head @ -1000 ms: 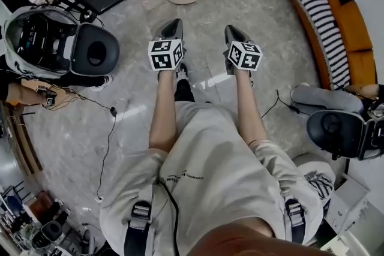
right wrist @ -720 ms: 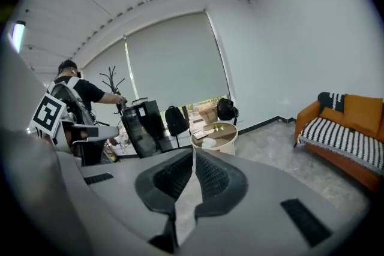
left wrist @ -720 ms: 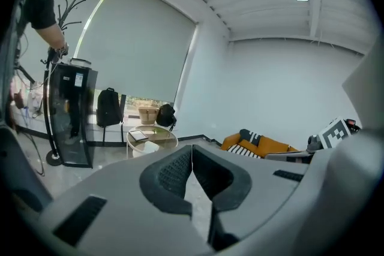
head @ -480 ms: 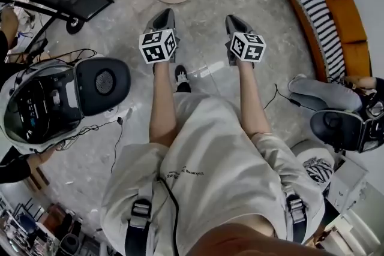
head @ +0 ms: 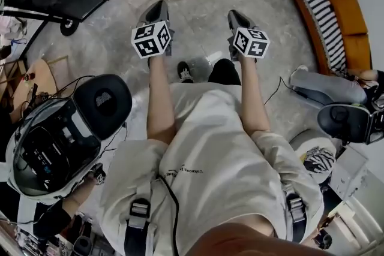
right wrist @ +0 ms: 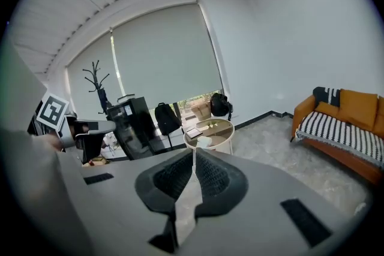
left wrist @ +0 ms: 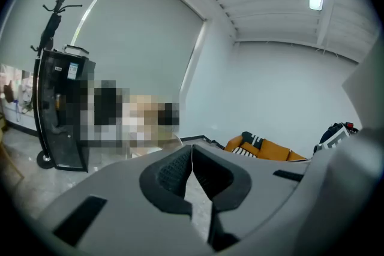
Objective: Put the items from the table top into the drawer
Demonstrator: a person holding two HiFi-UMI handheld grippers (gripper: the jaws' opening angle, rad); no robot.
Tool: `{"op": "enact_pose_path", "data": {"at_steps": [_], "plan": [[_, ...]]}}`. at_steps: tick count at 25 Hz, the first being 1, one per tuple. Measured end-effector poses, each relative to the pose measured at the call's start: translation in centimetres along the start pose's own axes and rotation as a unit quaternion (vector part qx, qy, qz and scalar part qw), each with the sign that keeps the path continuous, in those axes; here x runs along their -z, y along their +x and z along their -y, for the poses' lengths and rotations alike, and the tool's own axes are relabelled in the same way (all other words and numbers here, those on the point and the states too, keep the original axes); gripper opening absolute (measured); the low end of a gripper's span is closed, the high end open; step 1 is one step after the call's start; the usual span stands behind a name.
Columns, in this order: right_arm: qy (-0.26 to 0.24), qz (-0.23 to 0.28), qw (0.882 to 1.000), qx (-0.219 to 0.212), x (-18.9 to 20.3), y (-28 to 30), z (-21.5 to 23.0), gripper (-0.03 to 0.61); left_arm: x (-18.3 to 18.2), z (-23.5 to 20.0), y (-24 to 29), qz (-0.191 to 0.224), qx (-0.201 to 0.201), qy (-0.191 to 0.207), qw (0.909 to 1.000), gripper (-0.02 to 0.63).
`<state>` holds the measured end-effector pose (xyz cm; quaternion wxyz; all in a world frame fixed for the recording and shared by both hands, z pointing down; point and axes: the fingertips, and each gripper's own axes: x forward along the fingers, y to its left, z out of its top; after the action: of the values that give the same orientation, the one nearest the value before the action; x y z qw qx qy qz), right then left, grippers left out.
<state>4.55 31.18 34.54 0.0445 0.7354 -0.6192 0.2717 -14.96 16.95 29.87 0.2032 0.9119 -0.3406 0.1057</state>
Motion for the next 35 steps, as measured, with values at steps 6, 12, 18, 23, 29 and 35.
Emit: {"op": "enact_pose_path", "data": {"at_steps": [6,12,18,23,29,35], "plan": [[0.026,-0.008,1.0,0.012,-0.6,2.0,2.6,0.041,-0.4,0.4,3.8,-0.02,0.006,0.003,0.9998,0.021],[0.044,-0.001,0.999,-0.001,-4.2,5.4,5.9,0.041,-2.4,2.2,8.3,-0.032,0.006,0.025,0.9992,0.021],[0.053,0.028,0.998,-0.027,-10.4,10.0,8.4,0.041,-7.2,2.6,13.0,-0.012,-0.005,0.047,0.9988,0.021],[0.05,0.046,0.997,-0.045,-15.0,12.1,12.1,0.041,-9.8,4.5,16.7,0.001,-0.016,0.051,0.9986,0.021],[0.054,0.057,0.994,-0.07,-19.9,14.7,17.0,0.041,-12.2,7.3,21.3,0.011,-0.036,0.052,0.9979,0.021],[0.03,0.043,0.993,-0.103,-22.2,18.3,20.7,0.041,-11.1,7.9,24.1,0.019,-0.079,0.03,0.9962,0.021]]}}
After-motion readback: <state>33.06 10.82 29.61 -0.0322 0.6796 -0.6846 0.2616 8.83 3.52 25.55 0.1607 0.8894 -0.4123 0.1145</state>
